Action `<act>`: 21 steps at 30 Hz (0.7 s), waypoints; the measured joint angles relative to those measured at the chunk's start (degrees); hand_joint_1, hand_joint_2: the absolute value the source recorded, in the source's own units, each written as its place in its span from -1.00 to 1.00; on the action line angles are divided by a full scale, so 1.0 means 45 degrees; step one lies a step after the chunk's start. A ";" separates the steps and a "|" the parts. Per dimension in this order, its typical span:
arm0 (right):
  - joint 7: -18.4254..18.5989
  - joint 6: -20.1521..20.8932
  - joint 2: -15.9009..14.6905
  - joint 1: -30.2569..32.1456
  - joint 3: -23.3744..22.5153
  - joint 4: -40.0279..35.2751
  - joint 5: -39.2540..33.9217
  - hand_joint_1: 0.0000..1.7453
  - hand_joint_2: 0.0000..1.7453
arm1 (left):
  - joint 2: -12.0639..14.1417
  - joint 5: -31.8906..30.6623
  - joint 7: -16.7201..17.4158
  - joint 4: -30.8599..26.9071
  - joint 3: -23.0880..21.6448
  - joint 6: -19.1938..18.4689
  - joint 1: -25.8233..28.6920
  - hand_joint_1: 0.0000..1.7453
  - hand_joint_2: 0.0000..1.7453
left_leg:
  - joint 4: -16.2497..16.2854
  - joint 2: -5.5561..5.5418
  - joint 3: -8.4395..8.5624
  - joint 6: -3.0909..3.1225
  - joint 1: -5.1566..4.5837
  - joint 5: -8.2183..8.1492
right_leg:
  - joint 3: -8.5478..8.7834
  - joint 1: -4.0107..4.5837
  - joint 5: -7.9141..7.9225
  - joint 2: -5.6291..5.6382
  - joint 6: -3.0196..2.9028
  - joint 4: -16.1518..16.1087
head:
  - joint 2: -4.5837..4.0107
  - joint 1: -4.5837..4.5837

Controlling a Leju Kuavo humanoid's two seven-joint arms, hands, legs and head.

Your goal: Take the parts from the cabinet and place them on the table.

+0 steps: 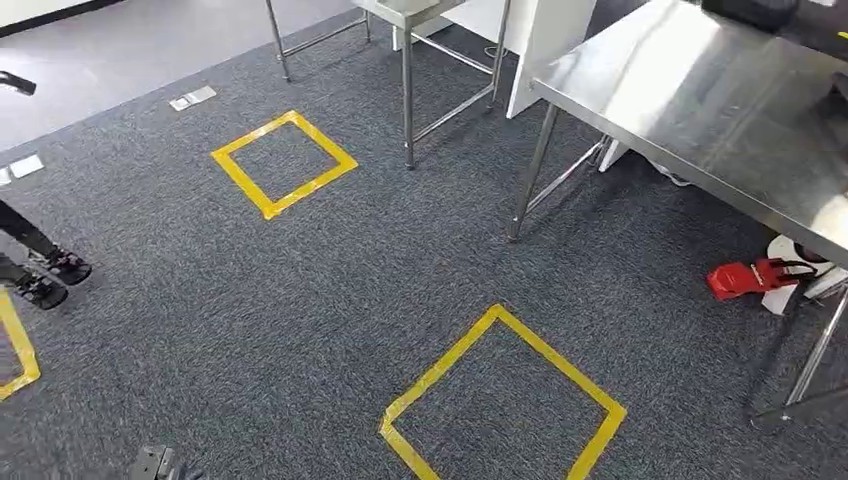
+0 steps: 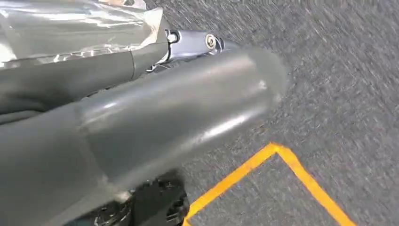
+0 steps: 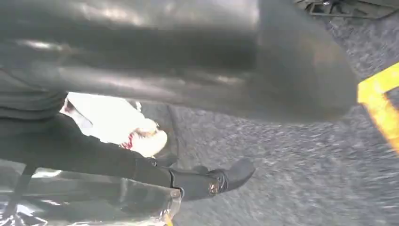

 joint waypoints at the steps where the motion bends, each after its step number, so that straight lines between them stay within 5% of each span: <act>1: 0.0019 0.0000 -0.0005 0.0043 0.0000 0.0000 0.0029 -1.00 -1.00 | 0.0000 -0.0024 -0.0019 0.0049 -0.0107 -0.0020 -0.0022 -1.00 -1.00 | 0.0000 -0.0196 -0.0059 0.0042 -0.0025 0.0030 | -0.0557 -0.0016 -0.0456 0.0136 -0.0064 0.1135 | 0.0000 -0.0015; 3: 0.0077 -0.0009 -0.0010 0.0078 -0.0014 0.0000 0.0053 -1.00 -1.00 | -0.0009 -0.0010 -0.0024 0.0174 -0.0257 -0.0082 -0.0007 -1.00 -1.00 | 0.0004 -0.0540 -0.0122 0.0088 -0.0057 0.0075 | -0.1244 0.0010 -0.0760 0.0247 0.0012 0.2468 | 0.0000 0.0000; 4: 0.0102 -0.0034 -0.0015 0.0101 -0.0044 0.0000 0.0053 -1.00 -1.00 | -0.0010 0.0068 -0.0014 0.0267 -0.0301 -0.0151 -0.0004 -1.00 -1.00 | 0.0008 -0.0730 -0.0127 0.0080 -0.0066 0.0091 | -0.1141 0.0004 -0.0530 0.0265 0.0127 0.2215 | 0.0000 -0.0005; 6: 0.0160 -0.0039 -0.0015 0.0100 -0.0126 0.0000 0.0063 -1.00 -1.00 | -0.0010 0.0112 -0.0010 0.0394 -0.0437 -0.0170 -0.0010 -1.00 -1.00 | 0.0024 -0.1105 -0.0115 0.0015 -0.0064 0.0132 | -0.0176 -0.0016 0.0449 0.0423 0.0368 0.0144 | 0.0000 0.0000; 7: 0.0180 -0.0039 -0.0015 0.0099 -0.0165 0.0000 0.0087 -1.00 -1.00 | -0.0015 0.0175 -0.0010 0.0442 -0.0525 -0.0180 -0.0019 -1.00 -1.00 | 0.0037 -0.1250 -0.0123 -0.0025 -0.0059 0.0156 | 0.0339 -0.0078 0.0876 0.0792 0.0416 -0.0987 | 0.0000 0.0014; 8: 0.0194 -0.0039 -0.0015 0.0111 -0.0209 0.0005 0.0092 -1.00 -1.00 | -0.0005 0.0209 -0.0010 0.0505 -0.0631 -0.0194 -0.0045 -1.00 -1.00 | 0.0115 -0.1374 -0.0162 -0.0091 -0.0131 0.0160 | 0.0463 -0.0073 0.0972 0.1232 0.0343 -0.1531 | 0.0000 0.0000; 12: 0.0214 -0.0049 -0.0005 0.0042 -0.0306 0.0000 0.0107 -1.00 -1.00 | 0.0044 0.0238 0.0063 0.0714 -0.0971 -0.0243 -0.0028 -1.00 -1.00 | 0.0080 -0.1785 -0.0319 -0.0404 -0.0096 0.0261 | 0.0531 0.0019 0.1118 0.0702 -0.0047 -0.1549 | 0.0000 -0.0024; 13: 0.0223 -0.0058 0.0000 0.0041 -0.0321 0.0000 0.0112 -1.00 -1.00 | 0.0063 0.0238 0.0068 0.0738 -0.1010 -0.0243 -0.0017 -1.00 -1.00 | 0.0254 -0.1439 -0.0373 -0.0403 -0.0040 0.0158 | 0.0577 -0.0192 0.1208 0.0574 -0.0185 -0.1624 | 0.0000 -0.0044; 14: 0.0223 -0.0063 -0.0005 0.0057 -0.0330 0.0000 0.0107 -1.00 -1.00 | 0.0073 0.0238 0.0073 0.0782 -0.1103 -0.0253 -0.0007 -1.00 -1.00 | 0.0661 -0.0788 -0.0582 -0.0448 -0.0091 -0.0229 | 0.0549 -0.0136 0.1242 0.0447 -0.0264 -0.1623 | 0.0000 -0.0054; 15: 0.0223 -0.0063 0.0000 0.0079 -0.0340 0.0000 0.0112 -1.00 -1.00 | 0.0092 0.0238 0.0078 0.0811 -0.1195 -0.0248 -0.0050 -1.00 -1.00 | 0.1518 -0.0443 -0.0976 -0.0513 -0.0061 -0.0808 | 0.0540 -0.0106 0.1234 0.0288 -0.0357 -0.1619 | 0.0000 -0.0146; 17: 0.0223 -0.0063 0.0005 0.0143 -0.0384 0.0000 0.0111 -1.00 -1.00 | 0.0097 0.0238 0.0078 0.0869 -0.1248 -0.0248 -0.0101 -1.00 -1.00 | 0.3553 -0.0256 -0.1917 -0.0649 0.0013 -0.1724 | 0.0511 -0.0046 0.1218 -0.0098 -0.0368 -0.1614 | 0.0000 -0.0126; 19: 0.0228 -0.0063 0.0005 0.0150 -0.0428 0.0000 0.0112 -1.00 -1.00 | 0.0112 0.0238 0.0088 0.0928 -0.1316 -0.0248 -0.0035 -1.00 -1.00 | 0.4061 -0.0156 -0.2128 -0.0739 0.0107 -0.1647 | 0.0495 -0.0043 0.1205 -0.0439 -0.0367 -0.1611 | 0.0000 -0.0126; 21: 0.0228 -0.0063 0.0010 0.0117 -0.0466 0.0000 0.0112 -1.00 -1.00 | 0.0141 0.0238 0.0092 0.0976 -0.1350 -0.0248 -0.0029 -1.00 -1.00 | 0.2460 0.0007 -0.1241 -0.0793 0.0204 -0.0764 | 0.0503 -0.0056 0.1175 -0.0717 -0.0372 -0.1611 | 0.0000 -0.0136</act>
